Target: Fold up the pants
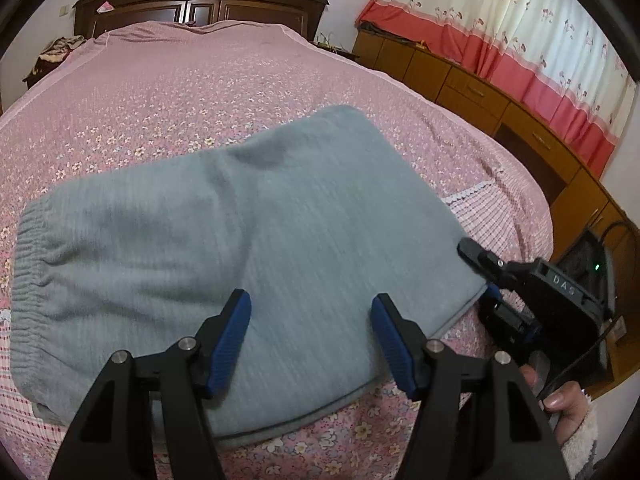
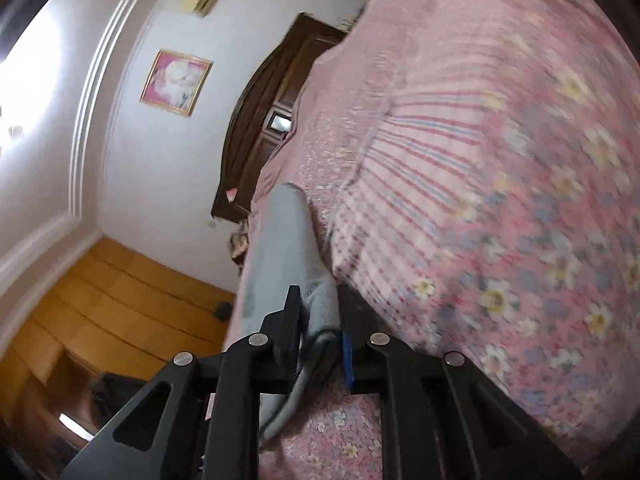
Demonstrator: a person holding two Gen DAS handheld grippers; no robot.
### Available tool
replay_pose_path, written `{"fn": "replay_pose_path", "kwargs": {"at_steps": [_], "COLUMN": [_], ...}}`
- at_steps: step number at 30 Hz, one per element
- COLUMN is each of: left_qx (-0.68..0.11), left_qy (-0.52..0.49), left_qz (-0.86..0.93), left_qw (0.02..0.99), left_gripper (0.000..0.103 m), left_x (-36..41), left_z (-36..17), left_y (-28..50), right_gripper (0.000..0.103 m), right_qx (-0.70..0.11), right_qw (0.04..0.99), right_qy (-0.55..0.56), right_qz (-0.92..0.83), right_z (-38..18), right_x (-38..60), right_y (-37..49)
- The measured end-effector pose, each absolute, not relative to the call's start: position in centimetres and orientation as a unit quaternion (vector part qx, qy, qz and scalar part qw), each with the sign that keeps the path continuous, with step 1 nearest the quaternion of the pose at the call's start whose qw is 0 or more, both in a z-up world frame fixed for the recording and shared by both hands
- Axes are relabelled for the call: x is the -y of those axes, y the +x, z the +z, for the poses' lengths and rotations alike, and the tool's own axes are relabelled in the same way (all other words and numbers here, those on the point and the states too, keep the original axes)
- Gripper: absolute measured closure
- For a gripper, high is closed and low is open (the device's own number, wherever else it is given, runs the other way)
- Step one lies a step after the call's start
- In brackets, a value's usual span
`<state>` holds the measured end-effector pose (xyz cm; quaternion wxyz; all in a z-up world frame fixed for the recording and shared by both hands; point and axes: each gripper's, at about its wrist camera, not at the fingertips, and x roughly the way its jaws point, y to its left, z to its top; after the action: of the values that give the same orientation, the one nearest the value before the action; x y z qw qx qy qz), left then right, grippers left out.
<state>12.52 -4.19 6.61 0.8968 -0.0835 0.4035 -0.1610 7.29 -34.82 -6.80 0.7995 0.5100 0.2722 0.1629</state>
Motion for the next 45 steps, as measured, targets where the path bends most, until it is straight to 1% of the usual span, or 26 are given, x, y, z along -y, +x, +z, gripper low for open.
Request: {"fn": "replay_pose_path", "kwargs": {"at_steps": [5, 6, 7, 8, 9, 10, 13, 16, 17, 18, 19, 21, 22, 30, 35, 36, 38, 40, 45], "left_qx": [-0.405, -0.405, -0.404, -0.404, -0.404, -0.405, -0.407, -0.407, -0.406, -0.406, -0.405, -0.406, -0.406, -0.406, -0.408, -0.407, -0.406, -0.406, -0.405], "left_qy": [-0.093, -0.098, -0.11, -0.135, -0.159, -0.179, -0.214, -0.201, -0.195, -0.191, -0.19, -0.192, -0.194, -0.19, -0.186, -0.188, -0.191, -0.19, -0.193], "left_qz": [-0.164, -0.159, -0.153, -0.148, -0.148, -0.153, -0.166, -0.164, -0.163, -0.162, -0.161, -0.162, -0.164, -0.165, -0.167, -0.168, -0.169, -0.17, -0.175], "left_qw": [0.895, 0.895, 0.895, 0.893, 0.888, 0.883, 0.872, 0.876, 0.878, 0.879, 0.879, 0.879, 0.878, 0.879, 0.878, 0.878, 0.878, 0.878, 0.876], "left_gripper": [0.037, 0.043, 0.046, 0.053, 0.059, 0.061, 0.062, 0.062, 0.062, 0.062, 0.062, 0.062, 0.062, 0.062, 0.062, 0.062, 0.062, 0.062, 0.062], "left_x": [3.8, 3.6, 3.1, 2.2, 1.5, 0.9, -0.1, 0.4, 0.6, 0.8, 1.0, 1.0, 0.9, 0.6, 0.8, 0.8, 0.7, 0.7, 0.4], "left_z": [6.7, 6.8, 6.7, 6.5, 6.4, 6.2, 5.8, 5.9, 6.0, 6.0, 6.1, 6.0, 6.0, 6.0, 6.1, 6.0, 5.9, 5.9, 5.9], "left_y": [12.7, 12.6, 12.6, 12.6, 12.7, 12.8, 13.0, 12.9, 12.8, 12.7, 12.7, 12.7, 12.7, 12.3, 12.3, 12.3, 12.3, 12.3, 12.2], "right_gripper": [0.087, 0.087, 0.088, 0.101, 0.101, 0.101, 0.101, 0.099, 0.097, 0.087, 0.081, 0.062, 0.06, 0.059, 0.059, 0.057, 0.057, 0.057, 0.057], "right_qx": [-0.268, -0.265, -0.259, -0.253, -0.248, -0.245, -0.247, -0.249, -0.253, -0.251, -0.249, -0.245, -0.243, -0.259, -0.213, -0.216, -0.24, -0.269, -0.28], "right_qw": [0.816, 0.821, 0.827, 0.834, 0.836, 0.824, 0.796, 0.807, 0.807, 0.807, 0.81, 0.82, 0.828, 0.807, 0.832, 0.826, 0.826, 0.83, 0.804], "right_qy": [0.491, 0.489, 0.489, 0.487, 0.489, 0.509, 0.551, 0.531, 0.527, 0.524, 0.517, 0.496, 0.484, 0.505, 0.475, 0.478, 0.463, 0.449, 0.492], "right_qz": [0.147, 0.131, 0.102, 0.061, 0.029, 0.027, 0.036, 0.064, 0.082, 0.105, 0.124, 0.145, 0.146, 0.162, 0.19, 0.207, 0.215, 0.191, 0.184], "right_z": [-5.7, -5.6, -5.1, -5.0, -5.1, -5.7, -7.1, -6.4, -6.0, -5.7, -5.2, -4.4, -4.1, -5.4, -3.3, -3.2, -3.2, -3.9, -5.6], "right_x": [34.4, 34.6, 34.5, 35.2, 35.9, 37.1, 38.7, 37.9, 37.6, 37.2, 36.8, 36.1, 35.7, 35.8, 36.9, 36.8, 36.2, 35.6, 36.7], "right_y": [7.0, 6.6, 6.0, 5.2, 4.5, 4.1, 4.2, 4.9, 5.1, 5.5, 5.8, 6.3, 6.6, 7.2, 7.2, 7.8, 8.3, 8.3, 8.0]}}
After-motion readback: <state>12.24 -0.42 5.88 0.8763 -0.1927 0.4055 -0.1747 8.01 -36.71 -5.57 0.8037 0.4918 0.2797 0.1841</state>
